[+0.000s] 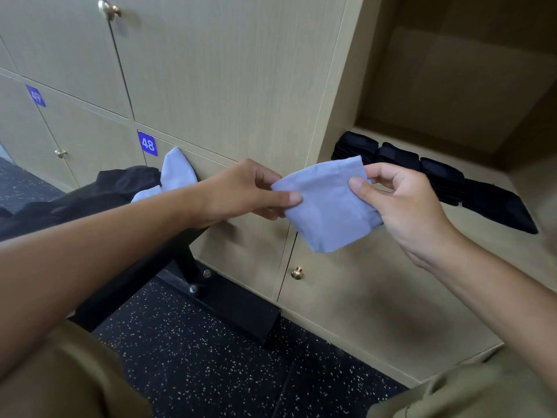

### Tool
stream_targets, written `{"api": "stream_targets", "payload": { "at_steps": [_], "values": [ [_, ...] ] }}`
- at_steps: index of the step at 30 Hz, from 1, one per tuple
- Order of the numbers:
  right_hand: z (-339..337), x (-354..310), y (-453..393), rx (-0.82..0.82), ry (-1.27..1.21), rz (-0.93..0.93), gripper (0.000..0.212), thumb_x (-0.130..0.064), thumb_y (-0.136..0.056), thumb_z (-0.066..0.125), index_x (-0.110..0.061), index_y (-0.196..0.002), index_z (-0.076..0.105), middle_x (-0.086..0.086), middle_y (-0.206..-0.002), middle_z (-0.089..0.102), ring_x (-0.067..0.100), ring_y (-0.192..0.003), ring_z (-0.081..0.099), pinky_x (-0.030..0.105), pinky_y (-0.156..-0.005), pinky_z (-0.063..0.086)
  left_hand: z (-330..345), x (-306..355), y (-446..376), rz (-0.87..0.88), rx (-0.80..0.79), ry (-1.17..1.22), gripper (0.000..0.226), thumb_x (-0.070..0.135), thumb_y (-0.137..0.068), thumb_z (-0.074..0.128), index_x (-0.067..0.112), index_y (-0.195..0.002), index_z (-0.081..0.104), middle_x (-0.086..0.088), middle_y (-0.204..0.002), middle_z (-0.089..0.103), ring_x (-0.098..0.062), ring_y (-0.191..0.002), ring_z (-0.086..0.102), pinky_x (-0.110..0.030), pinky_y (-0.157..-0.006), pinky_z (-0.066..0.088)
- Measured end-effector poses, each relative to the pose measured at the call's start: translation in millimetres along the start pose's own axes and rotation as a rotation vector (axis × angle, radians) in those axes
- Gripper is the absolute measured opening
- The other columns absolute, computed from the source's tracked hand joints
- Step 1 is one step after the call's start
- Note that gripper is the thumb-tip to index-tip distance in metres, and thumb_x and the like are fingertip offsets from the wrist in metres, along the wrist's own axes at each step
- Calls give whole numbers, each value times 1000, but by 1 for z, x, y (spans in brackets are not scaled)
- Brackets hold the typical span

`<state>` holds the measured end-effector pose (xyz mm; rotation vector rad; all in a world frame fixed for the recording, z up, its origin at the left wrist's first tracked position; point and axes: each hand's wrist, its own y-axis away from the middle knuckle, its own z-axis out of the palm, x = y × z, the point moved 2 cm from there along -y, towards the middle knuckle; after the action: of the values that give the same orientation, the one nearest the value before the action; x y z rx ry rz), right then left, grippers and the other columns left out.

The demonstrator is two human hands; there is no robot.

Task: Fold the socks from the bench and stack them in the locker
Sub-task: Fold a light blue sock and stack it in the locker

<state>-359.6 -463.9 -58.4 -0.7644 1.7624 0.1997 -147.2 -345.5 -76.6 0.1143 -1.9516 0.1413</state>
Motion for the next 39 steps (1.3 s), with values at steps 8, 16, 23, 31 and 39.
{"api": "stream_targets", "payload": {
  "at_steps": [8,16,23,31,39],
  "values": [
    [0,4,1,35,-106,141,13,-18,-103,58,-14,-106,69,6,-96,77,14,-73,69,23,-54,46,9,13,0,43,190,131,29,20,-94,73,1,-111,61,-14,-90,75,-25,-87,74,-40,-91,61],
    [-31,-2,-5,197,-563,286,24,-16,-105,52,-8,-123,66,7,-113,76,22,-100,75,34,-84,60,34,35,21,276,205,-105,23,30,-96,69,24,-112,54,9,-125,64,-16,-98,71,-31,-81,56],
    [-29,0,-5,128,-768,346,28,-16,-108,44,-7,-125,64,9,-116,75,21,-101,75,34,-80,63,56,32,20,346,-13,-373,64,59,-91,59,51,-151,39,26,-165,14,7,-145,32,-26,-111,43],
    [-31,-2,-2,145,-641,278,28,-8,-103,53,-5,-129,62,9,-118,74,22,-104,74,28,-74,62,54,29,14,269,74,-432,76,67,-90,50,46,-156,18,24,-164,18,3,-146,28,-35,-114,42],
    [-28,0,-2,159,-575,282,26,-8,-103,54,-7,-128,63,9,-118,74,25,-102,74,31,-73,63,54,32,16,290,194,-152,31,36,-98,64,41,-125,51,27,-129,55,5,-124,55,-30,-94,56]
  ]
}}
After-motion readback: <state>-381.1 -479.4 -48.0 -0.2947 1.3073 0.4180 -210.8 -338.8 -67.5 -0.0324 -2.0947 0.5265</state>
